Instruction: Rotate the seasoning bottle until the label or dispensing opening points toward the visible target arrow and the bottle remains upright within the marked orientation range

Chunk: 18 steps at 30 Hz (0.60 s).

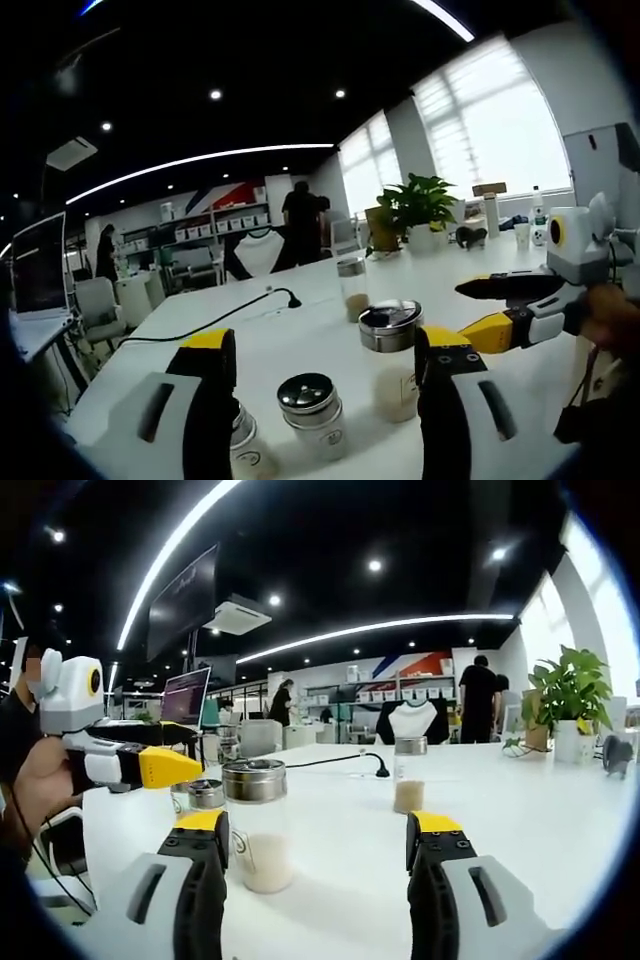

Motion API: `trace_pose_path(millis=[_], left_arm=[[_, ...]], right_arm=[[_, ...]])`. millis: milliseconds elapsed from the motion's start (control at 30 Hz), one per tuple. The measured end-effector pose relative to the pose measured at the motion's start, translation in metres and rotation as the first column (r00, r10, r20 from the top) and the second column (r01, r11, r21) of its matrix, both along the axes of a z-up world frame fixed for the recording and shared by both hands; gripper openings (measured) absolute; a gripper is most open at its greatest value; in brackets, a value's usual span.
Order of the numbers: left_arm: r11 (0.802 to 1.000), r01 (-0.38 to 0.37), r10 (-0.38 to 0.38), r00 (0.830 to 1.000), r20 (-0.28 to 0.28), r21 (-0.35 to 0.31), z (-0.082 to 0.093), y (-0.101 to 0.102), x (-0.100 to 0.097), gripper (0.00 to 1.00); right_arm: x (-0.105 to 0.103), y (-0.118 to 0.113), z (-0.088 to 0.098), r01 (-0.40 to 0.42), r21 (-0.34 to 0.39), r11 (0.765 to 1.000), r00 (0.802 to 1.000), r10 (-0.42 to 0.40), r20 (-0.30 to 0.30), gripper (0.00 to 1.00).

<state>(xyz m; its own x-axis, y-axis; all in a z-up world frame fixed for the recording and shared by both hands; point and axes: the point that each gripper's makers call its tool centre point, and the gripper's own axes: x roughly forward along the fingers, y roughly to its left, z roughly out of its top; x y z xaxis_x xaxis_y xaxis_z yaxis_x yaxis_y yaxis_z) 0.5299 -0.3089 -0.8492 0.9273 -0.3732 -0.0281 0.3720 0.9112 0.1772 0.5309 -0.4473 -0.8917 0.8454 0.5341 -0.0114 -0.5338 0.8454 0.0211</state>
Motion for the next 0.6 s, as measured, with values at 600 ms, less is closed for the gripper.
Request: trace_pose_path(millis=[600], left_arm=[[1.0, 0.026, -0.026, 0.999, -0.02, -0.017, -0.007, -0.008, 0.001, 0.78]], right_arm=[[0.028, -0.025, -0.003, 0.033, 0.024, 0.999, 0.999, -0.032, -0.012, 0.72]])
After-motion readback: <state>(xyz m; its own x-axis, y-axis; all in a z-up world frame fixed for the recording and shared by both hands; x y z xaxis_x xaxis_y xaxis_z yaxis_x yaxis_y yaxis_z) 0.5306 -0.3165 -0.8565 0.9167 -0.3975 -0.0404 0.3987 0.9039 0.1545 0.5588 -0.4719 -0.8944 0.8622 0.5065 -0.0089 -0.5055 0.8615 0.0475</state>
